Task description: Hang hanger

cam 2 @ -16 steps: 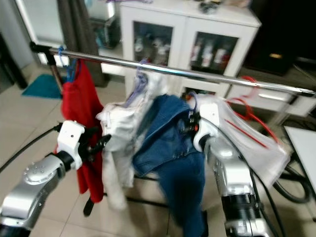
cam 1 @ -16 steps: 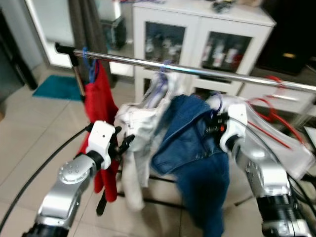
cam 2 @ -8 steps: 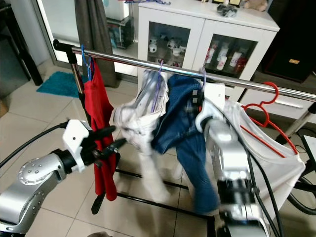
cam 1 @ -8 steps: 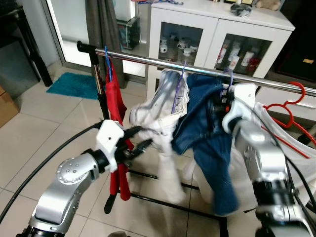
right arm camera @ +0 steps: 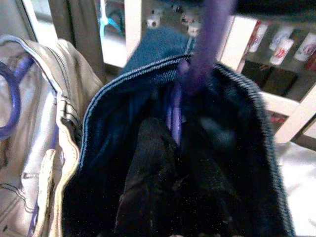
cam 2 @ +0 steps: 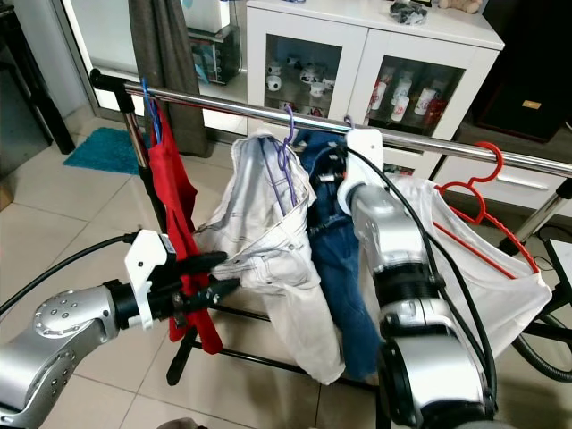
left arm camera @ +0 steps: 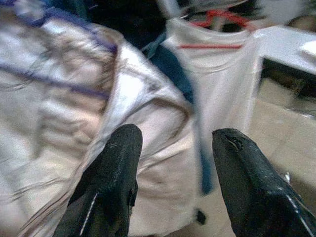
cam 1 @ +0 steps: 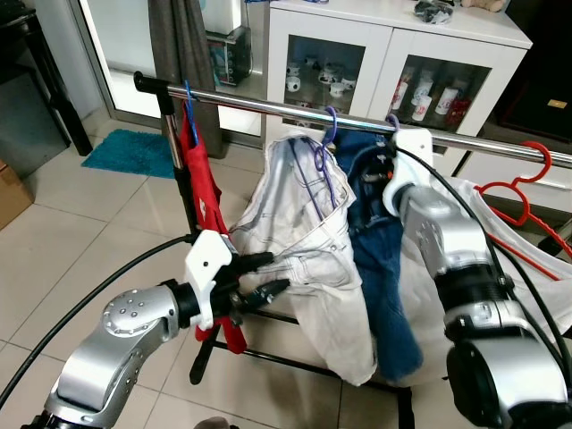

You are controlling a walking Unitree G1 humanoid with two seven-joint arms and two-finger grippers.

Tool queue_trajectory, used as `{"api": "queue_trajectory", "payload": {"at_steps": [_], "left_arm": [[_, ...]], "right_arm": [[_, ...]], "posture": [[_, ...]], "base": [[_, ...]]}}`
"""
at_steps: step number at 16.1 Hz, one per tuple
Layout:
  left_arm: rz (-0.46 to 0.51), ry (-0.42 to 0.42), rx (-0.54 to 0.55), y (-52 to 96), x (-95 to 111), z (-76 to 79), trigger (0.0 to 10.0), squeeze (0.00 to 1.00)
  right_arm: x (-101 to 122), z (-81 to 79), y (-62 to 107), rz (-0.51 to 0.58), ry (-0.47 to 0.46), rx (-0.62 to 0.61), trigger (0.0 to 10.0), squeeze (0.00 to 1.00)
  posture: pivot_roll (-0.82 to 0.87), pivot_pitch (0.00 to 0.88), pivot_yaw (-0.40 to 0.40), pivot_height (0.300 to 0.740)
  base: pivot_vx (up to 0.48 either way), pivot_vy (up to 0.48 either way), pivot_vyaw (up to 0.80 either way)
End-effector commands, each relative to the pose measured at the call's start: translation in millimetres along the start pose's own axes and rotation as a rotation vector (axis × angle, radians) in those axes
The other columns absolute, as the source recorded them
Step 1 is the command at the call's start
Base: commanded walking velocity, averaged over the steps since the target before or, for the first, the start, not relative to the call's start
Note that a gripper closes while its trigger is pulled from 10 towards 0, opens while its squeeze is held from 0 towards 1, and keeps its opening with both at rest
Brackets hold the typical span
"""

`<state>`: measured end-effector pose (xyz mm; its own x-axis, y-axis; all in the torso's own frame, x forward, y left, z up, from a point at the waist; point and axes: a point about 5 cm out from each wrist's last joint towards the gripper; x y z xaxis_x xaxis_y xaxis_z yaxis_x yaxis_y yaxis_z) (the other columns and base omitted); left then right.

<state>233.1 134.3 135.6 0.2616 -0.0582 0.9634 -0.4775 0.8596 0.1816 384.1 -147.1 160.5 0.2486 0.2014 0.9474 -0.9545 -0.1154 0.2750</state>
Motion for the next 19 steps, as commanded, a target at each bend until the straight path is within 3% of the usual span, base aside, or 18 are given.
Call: {"api": "queue_trajectory", "payload": {"at_steps": [1,4,5,6,8,9,10,13,15,19], "left_arm": [[0.005,-0.003,-0.054,-2.4,5.2,5.8,10.0,0.0],[0.002,0.007,-0.072,-3.1,6.5,7.2,10.0,0.0],[0.006,0.006,-0.066,-2.8,7.1,6.7,10.0,0.0],[0.017,-0.002,-0.03,-2.6,8.4,3.3,10.0,0.0],[0.034,-0.024,0.111,-0.7,7.5,-9.1,10.0,0.0],[0.034,-0.024,0.111,-0.7,7.5,-9.1,10.0,0.0],[0.048,-0.023,0.185,2.5,5.7,-15.1,10.0,0.0],[0.098,-0.019,0.321,6.5,6.9,-26.4,10.0,0.0],[0.126,-0.014,0.349,5.9,8.9,-28.3,10.0,0.0],[0.13,-0.024,0.348,-0.3,8.1,-25.6,10.0,0.0]], "right_arm": [[-4.6,-0.8,-1.5,-0.038,0.007,0.002,10.0,0.0],[-9.6,1.4,0.5,-0.05,-0.025,0.018,10.0,0.03],[-8.5,4.9,3.0,-0.031,-0.035,0.012,10.0,0.93],[-3.7,10.7,11.6,0.031,-0.03,0.026,10.0,1.0],[12.3,20.1,37.4,0.188,-0.008,0.098,10.0,1.0],[12.3,20.1,37.4,0.188,-0.008,0.098,10.0,1.0],[16.5,25.2,55.4,0.237,-0.029,0.175,10.0,1.0],[10.3,31.4,92.6,0.25,-0.087,0.343,10.0,1.0],[7.2,39.0,104.6,0.298,-0.093,0.322,10.0,1.0],[-11.0,56.8,115.9,0.272,0.024,0.232,10.0,1.0]], "posture": [[0.09,0.0,-0.054,0.74],[0.08,0.0,-0.054,0.74],[0.08,0.0,-0.054,0.74],[0.08,0.0,-0.054,0.74],[0.08,0.0,-0.05,0.74],[0.08,0.0,-0.05,0.74],[0.07,0.0,-0.042,0.74],[0.06,0.0,-0.037,0.74],[0.05,0.0,-0.032,0.74],[0.04,0.0,-0.029,0.74]], "base": [[0.0,0.0,0.0],[0.0,0.0,0.0],[0.0,0.0,0.0],[0.0,0.0,0.0],[0.0,0.0,0.0],[0.0,0.0,0.0],[0.0,0.0,0.0],[0.0,-0.106,0.0],[0.0,-0.48,0.0],[0.0,-0.48,0.0]]}}
Point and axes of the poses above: a point about 5 cm out from each wrist's last joint towards the gripper, its own y axis pointing back from the gripper into the wrist, its own x axis along the axis of the wrist's last joint, z = x × y, and after that the axes turned 9 degrees about y, right-handed
